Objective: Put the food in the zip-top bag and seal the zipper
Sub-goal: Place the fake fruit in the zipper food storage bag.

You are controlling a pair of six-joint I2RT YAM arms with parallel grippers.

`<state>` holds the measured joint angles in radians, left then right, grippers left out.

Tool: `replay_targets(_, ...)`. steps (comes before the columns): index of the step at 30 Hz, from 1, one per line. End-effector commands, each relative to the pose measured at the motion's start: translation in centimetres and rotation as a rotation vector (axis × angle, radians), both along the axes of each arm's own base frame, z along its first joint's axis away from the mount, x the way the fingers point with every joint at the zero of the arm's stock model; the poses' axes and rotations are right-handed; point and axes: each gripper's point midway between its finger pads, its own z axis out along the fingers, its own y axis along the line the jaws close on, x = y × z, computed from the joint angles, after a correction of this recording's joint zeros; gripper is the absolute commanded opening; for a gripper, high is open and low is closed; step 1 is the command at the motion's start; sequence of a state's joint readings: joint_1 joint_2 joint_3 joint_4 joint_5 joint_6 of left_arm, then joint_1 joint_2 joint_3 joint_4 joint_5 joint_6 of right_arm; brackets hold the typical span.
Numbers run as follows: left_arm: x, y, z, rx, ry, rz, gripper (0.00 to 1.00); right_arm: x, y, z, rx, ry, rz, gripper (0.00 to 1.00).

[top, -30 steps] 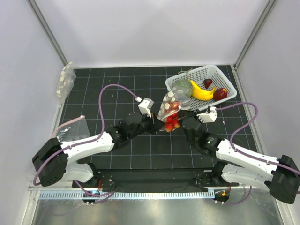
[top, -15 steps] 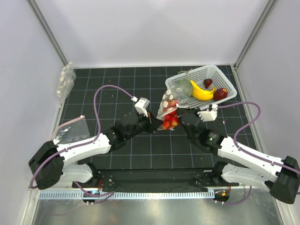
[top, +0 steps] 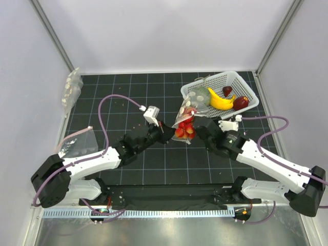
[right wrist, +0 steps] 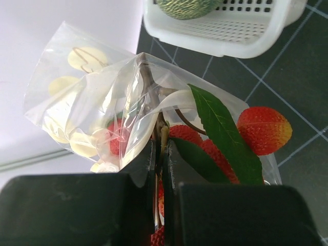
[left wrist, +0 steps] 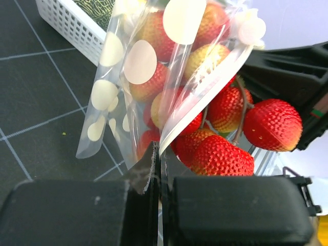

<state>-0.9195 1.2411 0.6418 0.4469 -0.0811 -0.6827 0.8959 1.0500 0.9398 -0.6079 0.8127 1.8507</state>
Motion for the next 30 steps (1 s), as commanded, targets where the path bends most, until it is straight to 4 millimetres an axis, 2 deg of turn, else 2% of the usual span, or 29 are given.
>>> replay_targets(1,0.9,0.6,0.6,-0.055,-0.008,0.06,0.01,1.5,-1.0,3.2,0.263,-0.058,-0.222,0.01)
replay_targets(2,1.0,0.5,0.7,-0.062,-0.003,0.064,0.0,1.4,-1.4,2.5,0.249,-0.029,-0.252,0.01)
replay_targets(9,2.2,-1.9,0.7,-0.099,0.045,0.068,0.01,3.0,-0.5,3.0,0.394,-0.053,-0.355,0.01)
replay_targets(15,4.7,-0.8,-0.8,-0.014,-0.047,0.211,0.0,3.2,-0.5,4.1,0.356,-0.049,-0.369,0.01)
replay_targets(17,5.0,-0.2,-0.6,-0.039,-0.068,0.246,0.0,3.1,-1.1,4.5,0.337,-0.053,-0.385,0.01)
replay_targets(18,5.1,-0.2,0.1,-0.073,-0.081,0.253,0.0,3.1,-1.4,4.5,0.324,-0.06,-0.392,0.01)
replay_targets(23,4.2,-0.2,1.8,-0.127,-0.049,0.223,0.0,2.9,-4.2,3.8,0.242,-0.136,-0.495,0.01)
replay_targets(27,3.0,-1.2,2.7,-0.194,0.0,0.16,0.01,3.3,-3.8,2.6,0.264,-0.152,-0.496,0.01)
replay_targets(28,3.0,-1.3,2.6,-0.198,0.006,0.155,0.0,3.3,-3.7,2.0,0.253,-0.145,-0.485,0.06)
replay_targets(29,3.0,-1.5,2.1,-0.193,0.019,0.15,0.01,3.6,-3.2,1.9,0.262,-0.146,-0.477,0.24)
replay_targets(30,3.0,-1.5,2.1,-0.193,0.019,0.15,0.01,3.6,-3.1,1.9,0.272,-0.147,-0.476,0.32)
